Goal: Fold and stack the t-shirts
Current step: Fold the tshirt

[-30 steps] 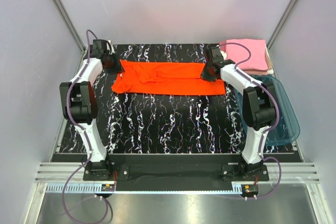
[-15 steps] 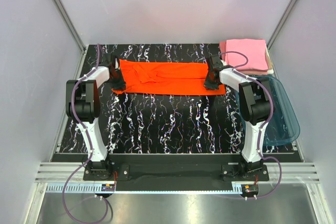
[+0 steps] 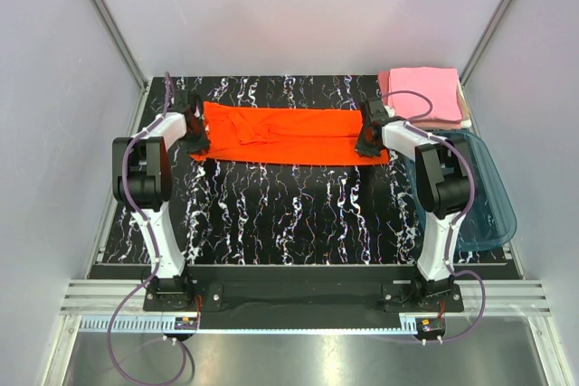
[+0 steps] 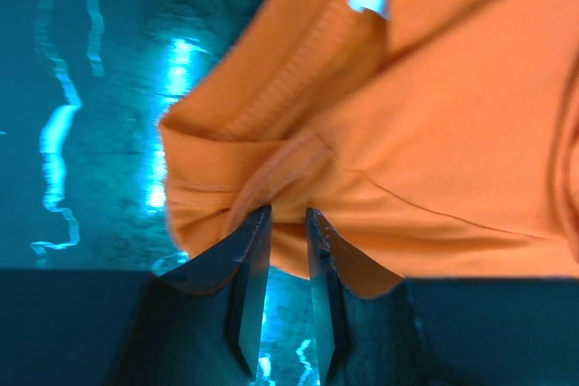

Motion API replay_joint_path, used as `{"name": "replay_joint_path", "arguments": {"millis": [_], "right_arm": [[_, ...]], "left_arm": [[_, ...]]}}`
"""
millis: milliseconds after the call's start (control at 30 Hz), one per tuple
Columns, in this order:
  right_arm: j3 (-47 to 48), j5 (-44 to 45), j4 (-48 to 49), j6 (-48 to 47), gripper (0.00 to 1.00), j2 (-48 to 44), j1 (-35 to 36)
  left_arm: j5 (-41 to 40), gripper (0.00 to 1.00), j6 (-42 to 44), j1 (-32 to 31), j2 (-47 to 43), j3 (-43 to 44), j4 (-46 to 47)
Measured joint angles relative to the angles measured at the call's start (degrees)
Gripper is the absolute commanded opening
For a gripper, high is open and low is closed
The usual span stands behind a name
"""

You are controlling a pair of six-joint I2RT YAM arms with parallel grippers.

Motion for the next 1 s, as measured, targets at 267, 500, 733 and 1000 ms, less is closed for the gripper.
{"name": "replay_joint_path", "arguments": {"millis": [267,500,733,1000], "right_arm": [[-3.3,-1.3,-1.5,0.0,0.13,-3.0,0.0],[-4.3,-2.3,-3.7,0.0,0.21,-7.4,0.0],[-4.3,-3.1,-3.8,0.1,0.22,-14.3,0.0],[-4.3,-4.2,-4.0,0.1,0.23,-18.9,0.0]], "left_arm": [[-0.3,0.31,1.7,1.3,-0.4,1.2,-2.4],[0.7,0.31,2.9,0.9,-5.5,1.5,-4.2],[5.6,0.31,2.6,-1.0,-6.3,4.8,-4.3],[6.4,0.3,2.3,-3.7,3.9,11.6,-3.5]]}}
